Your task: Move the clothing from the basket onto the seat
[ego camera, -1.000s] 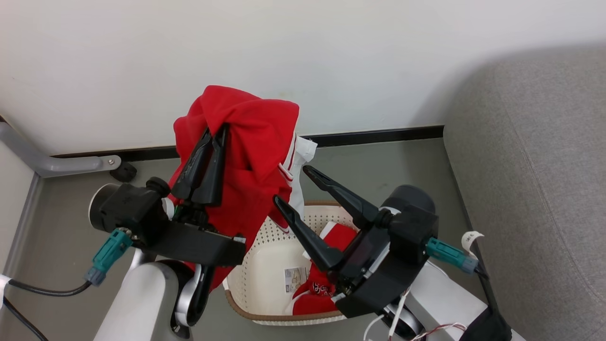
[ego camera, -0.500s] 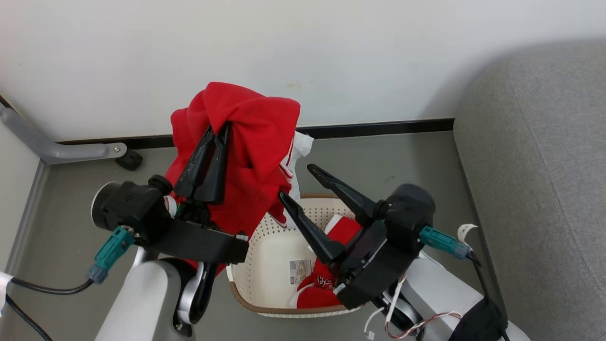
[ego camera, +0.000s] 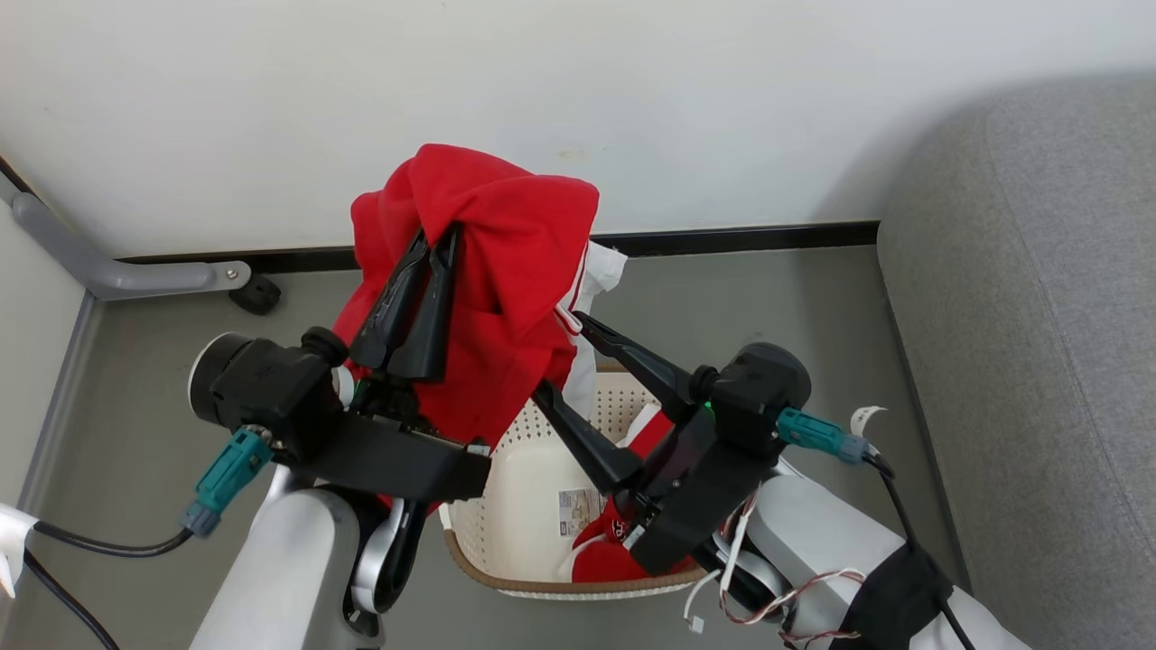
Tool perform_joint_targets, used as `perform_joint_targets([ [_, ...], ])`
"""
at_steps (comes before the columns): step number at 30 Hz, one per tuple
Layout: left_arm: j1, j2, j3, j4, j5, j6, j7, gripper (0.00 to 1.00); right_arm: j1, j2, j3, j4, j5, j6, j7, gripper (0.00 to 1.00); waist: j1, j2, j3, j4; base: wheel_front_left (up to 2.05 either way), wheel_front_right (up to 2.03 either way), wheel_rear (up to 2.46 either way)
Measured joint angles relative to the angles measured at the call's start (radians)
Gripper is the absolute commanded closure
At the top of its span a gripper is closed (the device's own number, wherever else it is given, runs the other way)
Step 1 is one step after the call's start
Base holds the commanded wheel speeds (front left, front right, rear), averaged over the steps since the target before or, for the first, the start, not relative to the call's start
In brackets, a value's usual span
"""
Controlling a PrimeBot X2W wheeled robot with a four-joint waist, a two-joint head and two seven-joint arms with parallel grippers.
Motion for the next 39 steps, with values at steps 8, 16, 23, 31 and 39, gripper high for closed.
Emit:
perform_joint_targets([
  [8,-0.01,0.0,-0.001,0.005,0.001,-0.002,-0.001,1.0,-0.05,0.001,0.029,0.035,0.039,0.0,0.0,0.32,0.0001,0.0,0.005,0.006,0.0,0.0,0.0],
  [16,-0.015,-0.005,-0.007,0.007,0.001,-0.002,-0.003,1.0,-0.069,0.001,0.076,0.041,0.079,0.0,-0.001,1.0,0.0001,0.0,0.009,0.014,0.0,0.0,0.0],
  [23,-0.017,-0.004,-0.003,0.022,0.001,-0.002,-0.008,1.0,-0.083,0.002,0.091,0.054,0.11,-0.009,-0.002,1.0,0.0,0.0,0.007,0.014,0.0,0.0,0.0],
  [31,-0.017,-0.001,-0.001,0.038,0.009,-0.001,-0.013,0.0,-0.089,0.002,0.092,0.064,0.122,-0.02,-0.003,1.0,0.0,0.0,0.001,0.009,0.0,0.0,0.0],
  [39,-0.015,0.0,-0.001,0.055,0.008,-0.001,-0.017,0.0,-0.093,0.002,0.105,0.064,0.14,-0.028,-0.01,1.0,0.0,0.0,-0.005,0.002,0.0,0.0,0.0],
])
